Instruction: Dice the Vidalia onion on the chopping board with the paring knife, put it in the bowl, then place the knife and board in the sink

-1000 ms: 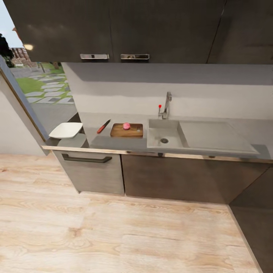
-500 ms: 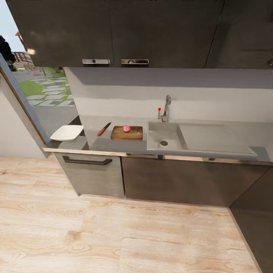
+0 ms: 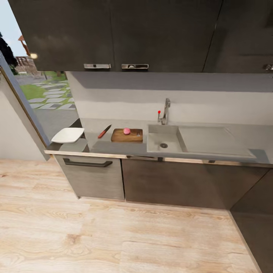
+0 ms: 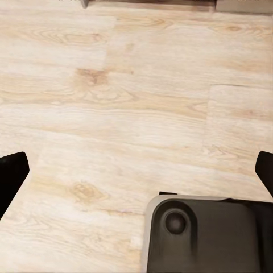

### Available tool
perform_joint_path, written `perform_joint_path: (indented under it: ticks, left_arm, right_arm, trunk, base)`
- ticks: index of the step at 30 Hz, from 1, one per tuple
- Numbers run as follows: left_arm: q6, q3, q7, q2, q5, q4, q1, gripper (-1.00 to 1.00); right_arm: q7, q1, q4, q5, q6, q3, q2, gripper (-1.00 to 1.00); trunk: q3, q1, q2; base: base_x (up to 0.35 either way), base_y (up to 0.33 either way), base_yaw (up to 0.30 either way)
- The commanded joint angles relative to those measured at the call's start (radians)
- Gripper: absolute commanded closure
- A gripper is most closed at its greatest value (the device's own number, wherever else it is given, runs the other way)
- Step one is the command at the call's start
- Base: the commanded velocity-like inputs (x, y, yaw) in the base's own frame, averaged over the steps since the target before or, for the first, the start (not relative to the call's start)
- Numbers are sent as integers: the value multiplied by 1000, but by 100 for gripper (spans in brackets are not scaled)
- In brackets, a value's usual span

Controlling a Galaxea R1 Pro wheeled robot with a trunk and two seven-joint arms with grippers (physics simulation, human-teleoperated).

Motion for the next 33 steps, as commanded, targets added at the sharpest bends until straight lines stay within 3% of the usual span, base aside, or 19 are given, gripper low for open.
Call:
perform_joint_path:
  ticks: [1,12,33]
  left_arm:
    - [-2,-8,5,1,10,-1,0,-100]
    - [-2,-8,5,4,10,2,0,-100]
    - [-2,-8,3,18,10,22,0,-100]
  right_arm:
    - [-3,0,-2,-2,-1,2,0,-100]
    - [-3,0,-2,-2,-1,2,0,-100]
    - [-3,0,-2,-2,-2,2,0,-100]
  trunk:
    - [0,1,-2]
    - [17,1,-2]
    - [25,1,-2]
  base:
    - [0,0,0]
    - [17,12,0]
    - [228,180,0]
